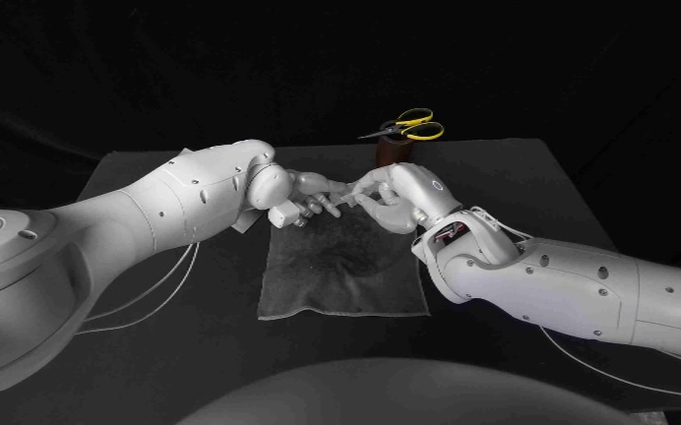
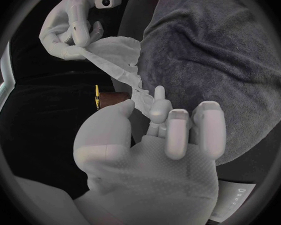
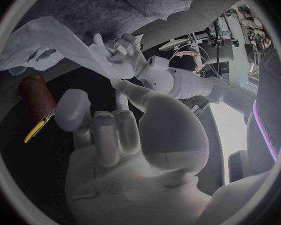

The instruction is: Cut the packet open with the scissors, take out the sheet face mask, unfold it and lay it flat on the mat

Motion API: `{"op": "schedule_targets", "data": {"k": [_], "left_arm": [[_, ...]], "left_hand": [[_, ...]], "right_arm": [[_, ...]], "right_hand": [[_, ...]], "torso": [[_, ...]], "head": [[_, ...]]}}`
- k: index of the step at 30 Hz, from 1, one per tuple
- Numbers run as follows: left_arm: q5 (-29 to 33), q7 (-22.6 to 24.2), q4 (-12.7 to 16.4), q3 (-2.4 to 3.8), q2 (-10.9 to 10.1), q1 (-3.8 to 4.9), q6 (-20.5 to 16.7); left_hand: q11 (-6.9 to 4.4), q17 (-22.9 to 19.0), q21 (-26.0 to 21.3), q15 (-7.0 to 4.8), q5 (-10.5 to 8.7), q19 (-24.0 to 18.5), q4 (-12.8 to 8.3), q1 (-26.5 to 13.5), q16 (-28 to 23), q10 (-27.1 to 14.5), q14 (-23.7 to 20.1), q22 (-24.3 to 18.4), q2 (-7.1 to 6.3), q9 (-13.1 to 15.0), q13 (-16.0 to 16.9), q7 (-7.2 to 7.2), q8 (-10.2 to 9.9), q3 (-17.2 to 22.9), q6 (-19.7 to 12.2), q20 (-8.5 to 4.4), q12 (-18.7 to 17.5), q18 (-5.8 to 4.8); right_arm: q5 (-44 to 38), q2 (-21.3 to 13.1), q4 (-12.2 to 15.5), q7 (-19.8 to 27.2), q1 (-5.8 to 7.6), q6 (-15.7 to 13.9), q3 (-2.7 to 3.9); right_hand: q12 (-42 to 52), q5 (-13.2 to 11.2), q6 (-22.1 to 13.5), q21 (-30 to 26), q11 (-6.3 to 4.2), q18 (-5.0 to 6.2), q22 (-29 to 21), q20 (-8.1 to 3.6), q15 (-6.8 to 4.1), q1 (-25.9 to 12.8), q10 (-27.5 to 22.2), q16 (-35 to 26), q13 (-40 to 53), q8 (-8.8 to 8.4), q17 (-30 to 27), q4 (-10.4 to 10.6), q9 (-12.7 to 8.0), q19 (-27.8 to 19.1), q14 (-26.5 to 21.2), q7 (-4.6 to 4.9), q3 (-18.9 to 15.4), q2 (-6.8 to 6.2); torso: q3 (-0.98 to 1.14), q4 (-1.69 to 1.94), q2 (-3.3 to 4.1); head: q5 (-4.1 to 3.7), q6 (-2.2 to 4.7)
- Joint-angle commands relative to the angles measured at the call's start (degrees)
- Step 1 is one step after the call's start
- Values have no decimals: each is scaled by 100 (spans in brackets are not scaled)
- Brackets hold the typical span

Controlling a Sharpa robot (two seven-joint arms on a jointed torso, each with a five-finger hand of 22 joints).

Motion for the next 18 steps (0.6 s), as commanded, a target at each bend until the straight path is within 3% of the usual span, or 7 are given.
{"op": "schedule_targets", "data": {"k": [1,5,9,13,16,18], "left_arm": [[337,66,-8,3,15,4,-135],[330,66,-24,3,10,4,-190],[296,63,-35,3,-1,4,-234],[263,59,-41,3,-14,4,-266],[243,56,-49,3,-25,5,-293],[235,55,-57,3,-33,5,-314]], "left_hand": [[42,1097,-18,65,-14,-23,-11,211,11,-19,478,443,112,-24,-34,48,-38,-14,9,34,-41,-101],[46,1088,-29,71,-11,-34,-72,832,6,-51,474,429,260,-59,-57,51,-59,104,32,45,-62,-96],[28,1081,-33,58,-11,-39,-315,1535,3,-68,472,425,368,-83,-48,38,-52,470,65,38,-64,-94],[-14,1073,-34,21,-10,-40,-634,2039,-1,-88,469,424,312,-82,-43,-9,0,962,108,15,-74,-93],[-48,1069,-35,-11,-9,-40,-973,2331,-4,-91,469,424,177,-38,-31,-42,112,1527,130,-14,-84,-93],[-34,1072,-36,-1,-13,-40,-1105,2257,-4,-72,470,424,43,34,-38,-21,256,1953,104,-28,-98,-93]], "right_arm": [[-27,4,5,20,4,49,6],[-31,0,5,18,4,49,6],[-34,-7,4,15,4,49,5],[-41,-14,4,12,4,49,5],[-44,-20,5,9,4,49,5],[-45,-24,6,8,4,50,5]], "right_hand": [[31,27,45,29,-40,106,725,0,-24,34,525,32,1229,117,1488,-6,156,54,595,7,34,37],[31,27,45,29,-40,106,725,0,-24,34,525,32,1229,117,1488,-6,156,54,595,7,34,37],[31,27,45,29,-40,106,725,0,-24,34,525,32,1229,117,1488,-6,156,54,595,7,34,37],[31,27,45,29,-40,106,725,0,-24,34,525,32,1229,117,1488,-6,156,54,595,7,34,37],[31,27,45,29,-40,106,725,0,-24,34,525,32,1229,117,1488,-6,156,54,595,7,34,37],[31,27,45,29,-40,106,725,0,-24,34,525,32,1229,117,1488,-6,156,54,595,7,34,37]], "torso": [[2,1,-1],[1,-2,-3],[0,0,-3],[-2,1,-1],[-3,4,0],[-4,4,-1]], "head": [[-12,0],[-14,0],[-18,0],[-20,0],[-22,0],[-19,0]]}}
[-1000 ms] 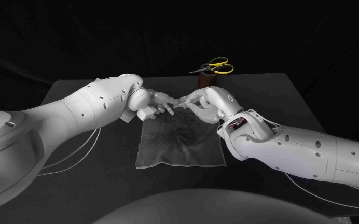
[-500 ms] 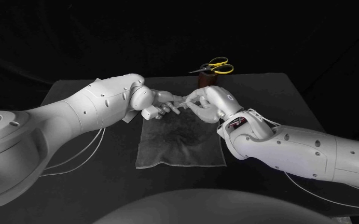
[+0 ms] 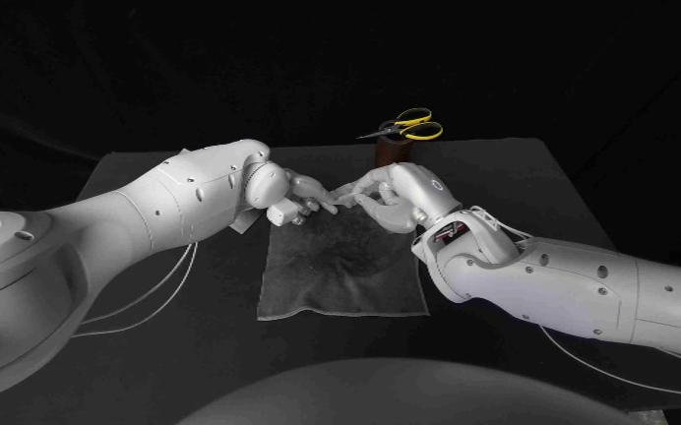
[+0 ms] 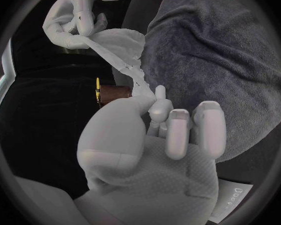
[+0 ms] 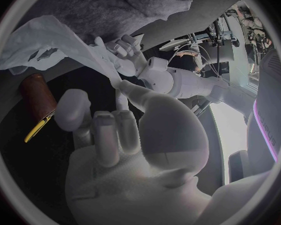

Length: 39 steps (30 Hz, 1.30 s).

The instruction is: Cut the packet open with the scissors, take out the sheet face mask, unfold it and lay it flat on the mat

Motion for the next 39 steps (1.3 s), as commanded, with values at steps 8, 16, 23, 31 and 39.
{"op": "schedule_targets", "data": {"k": [8,16,23,31,39], "left_arm": [[54,84,-20,3,2,5,-300],[183,211,-4,12,58,5,-541],[237,280,80,31,66,9,-616],[226,324,225,63,21,113,-690],[125,356,376,89,9,426,-699]], "left_hand": [[-52,1079,-27,-58,6,7,-445,-74,-2,65,473,434,-215,208,23,0,375,807,-62,-35,-28,-98],[-73,1092,-34,-73,6,2,-498,-168,3,99,478,424,-250,265,11,-26,495,948,-53,-30,-36,-95],[-80,1089,-37,-79,7,0,-524,-190,2,105,478,420,-271,279,0,-32,525,995,-60,-30,-45,-94],[-86,1091,-43,-85,7,-4,-570,-215,2,110,479,411,-289,297,-23,-35,569,1087,-73,-36,-62,-91],[-85,1093,-44,-85,6,-5,-574,-220,3,97,480,410,-291,299,-48,-34,575,1099,-75,-37,-77,-90]], "right_arm": [[-35,-28,-1,8,3,127,5],[33,-46,-56,11,4,297,3],[150,-41,-98,31,7,335,3],[517,-116,-26,160,37,310,3],[1124,-330,151,462,224,404,3]], "right_hand": [[14,16,29,28,-40,106,724,-1,-34,22,525,18,1224,123,1490,-3,160,53,604,-3,48,24],[13,16,27,27,-40,107,724,-2,-34,21,525,19,1223,125,1492,-3,161,52,605,-3,50,22],[16,16,27,17,-40,109,721,-2,-33,20,526,19,1226,126,1493,-1,162,48,605,-2,52,22],[16,16,26,13,-39,109,720,-2,-32,19,526,17,1226,128,1488,1,163,46,604,-2,54,23],[11,17,24,-16,-39,114,713,-2,-33,19,525,18,1222,129,1490,3,164,35,604,-1,59,27]], "torso": [[-6,2,1],[3,-13,4],[10,-8,-3],[16,-3,-2],[13,-9,-9]], "head": [[9,0],[-19,0],[-47,0],[-77,0],[-71,0]]}}
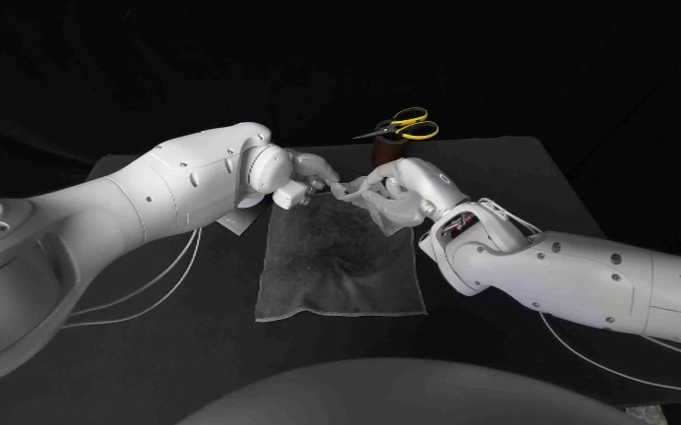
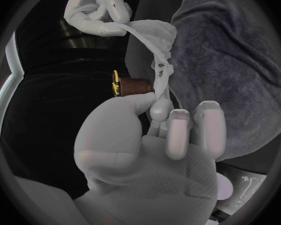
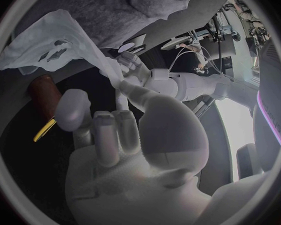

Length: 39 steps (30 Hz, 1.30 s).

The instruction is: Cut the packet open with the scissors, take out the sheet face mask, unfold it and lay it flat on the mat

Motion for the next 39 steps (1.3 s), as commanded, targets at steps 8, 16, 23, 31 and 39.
{"op": "schedule_targets", "data": {"k": [8,16,23,31,39], "left_arm": [[-128,97,145,38,94,368,74],[-153,201,89,40,299,445,31],[-153,425,-50,43,478,543,-43],[-141,585,-138,78,672,713,52],[-180,592,-50,99,730,878,229]], "left_hand": [[-13,1097,-20,-53,19,-2,-315,7,9,-4,490,412,35,-6,-51,-11,46,347,-22,-37,-61,-89],[-12,1096,-31,-52,19,-11,-324,1,9,-24,490,398,32,-3,-89,-9,56,369,-29,-40,-85,-85],[-11,1101,-34,-52,19,-13,-328,0,11,-32,491,394,35,-1,-105,-8,61,382,-33,-42,-96,-84],[-10,1106,-36,-51,19,-15,-332,0,13,-46,493,391,36,0,-132,-6,63,391,-39,-43,-112,-83],[-8,1120,-27,-50,18,-8,-351,6,18,-54,497,403,31,2,-153,-2,70,413,-54,-47,-127,-86]], "right_arm": [[1133,-437,323,547,406,340,8],[1643,-808,589,647,734,621,8],[1843,-1106,764,635,1036,838,7],[2042,-1457,973,615,1298,1024,6],[2205,-1740,1164,589,1388,1205,4]], "right_hand": [[10,34,49,-9,-38,113,715,-2,-22,18,523,35,1219,128,1494,10,164,37,594,-5,34,29],[9,34,46,3,-38,110,717,-1,-22,17,523,39,1218,128,1502,11,165,41,596,-4,36,31],[14,34,43,11,-37,109,719,-1,-23,15,524,40,1222,129,1504,13,165,43,596,-3,36,30],[13,34,41,27,-36,105,723,0,-22,12,524,43,1221,130,1510,14,166,48,598,-2,34,28],[17,34,39,19,-36,107,721,0,-22,10,525,42,1225,131,1508,16,167,44,597,-2,33,27]], "torso": [[2,-13,-24],[12,-37,-54],[16,-47,-74],[22,-62,-113],[57,-99,-208]], "head": [[16,0],[33,0],[1,24],[-28,77],[-35,69]]}}
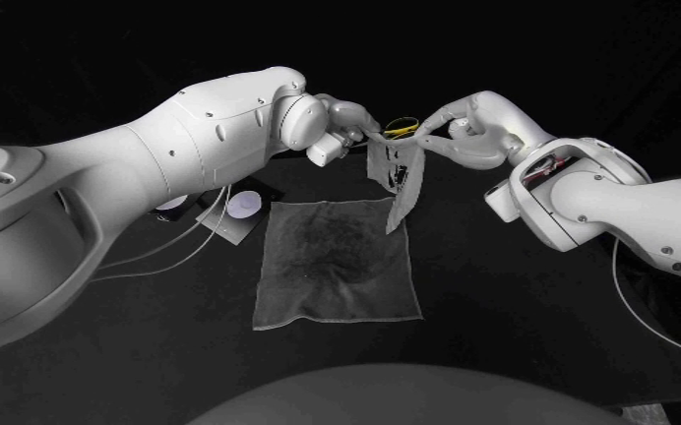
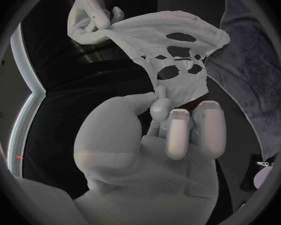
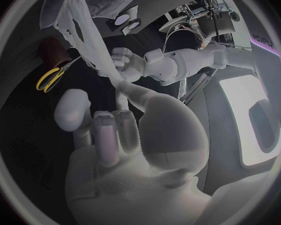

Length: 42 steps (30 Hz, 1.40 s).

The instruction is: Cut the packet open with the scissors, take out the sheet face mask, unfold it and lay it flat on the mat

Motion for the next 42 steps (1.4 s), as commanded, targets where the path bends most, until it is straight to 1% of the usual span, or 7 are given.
{"op": "schedule_targets", "data": {"k": [1,6,10,22,30,36,42], "left_arm": [[-48,129,60,7,21,46,229],[-67,56,177,11,41,95,449],[-84,73,228,12,70,105,525],[-99,472,55,-4,325,94,780],[-100,488,-79,-37,493,18,1001],[-100,520,-140,-56,540,-85,1120],[-82,515,-139,-65,516,-205,1383]], "left_hand": [[11,1120,-26,-41,22,13,-340,26,27,-32,483,402,49,9,-6,-2,40,371,-54,-26,-39,-86],[12,1120,-32,-40,22,8,-346,27,27,-37,483,395,46,9,-17,-1,43,376,-57,-27,-46,-84],[13,1119,-38,-40,22,3,-349,28,27,-49,483,387,44,10,-38,0,44,379,-60,-28,-59,-82],[22,1124,-42,-34,21,-3,-340,22,29,-80,484,383,53,11,-86,10,47,382,-79,-28,-91,-81],[23,1125,-44,-33,22,-4,-339,22,29,-84,484,381,54,11,-92,12,47,383,-84,-28,-96,-81],[27,1127,-48,-29,21,-10,-340,27,30,-101,484,376,60,11,-115,16,48,384,-97,-27,-112,-80],[29,1122,-54,-28,21,-15,-340,28,28,-108,483,369,61,11,-126,18,49,384,-101,-27,-119,-78]], "right_arm": [[195,-67,81,35,16,282,2],[327,-238,238,22,27,391,-2],[396,-370,374,5,30,441,-14],[442,-686,659,-93,29,532,-104],[448,-832,746,-146,20,573,-181],[473,-917,804,-158,11,569,-214],[506,-913,903,-207,-30,588,-249]], "right_hand": [[31,36,36,19,-36,107,721,0,-34,10,525,18,1226,127,1506,-1,167,45,609,-2,17,27],[25,36,34,-4,-35,111,715,1,-34,7,523,18,1222,128,1505,1,168,36,609,-1,16,26],[25,36,34,-4,-35,111,715,1,-34,7,523,18,1222,128,1505,1,168,36,609,-1,16,26],[25,36,31,1,-35,110,716,1,-34,5,523,15,1222,130,1500,3,170,37,608,-2,15,26],[24,36,31,5,-35,110,717,1,-34,3,523,14,1221,132,1497,4,171,38,607,-2,13,24],[30,36,31,5,-36,110,717,1,-34,2,524,11,1226,134,1493,5,172,37,606,-2,12,23],[24,36,31,-2,-36,111,715,2,-34,0,523,8,1222,137,1488,7,174,35,605,-3,10,23]], "torso": [[27,-28,-64],[35,-46,-113],[30,-56,-128],[0,-75,-113],[0,-100,-113],[6,-95,-101],[-10,-75,-100]], "head": [[-9,-5],[-34,-18],[-78,-45],[-168,-52],[-227,-75],[-259,-78],[-295,-78]]}}
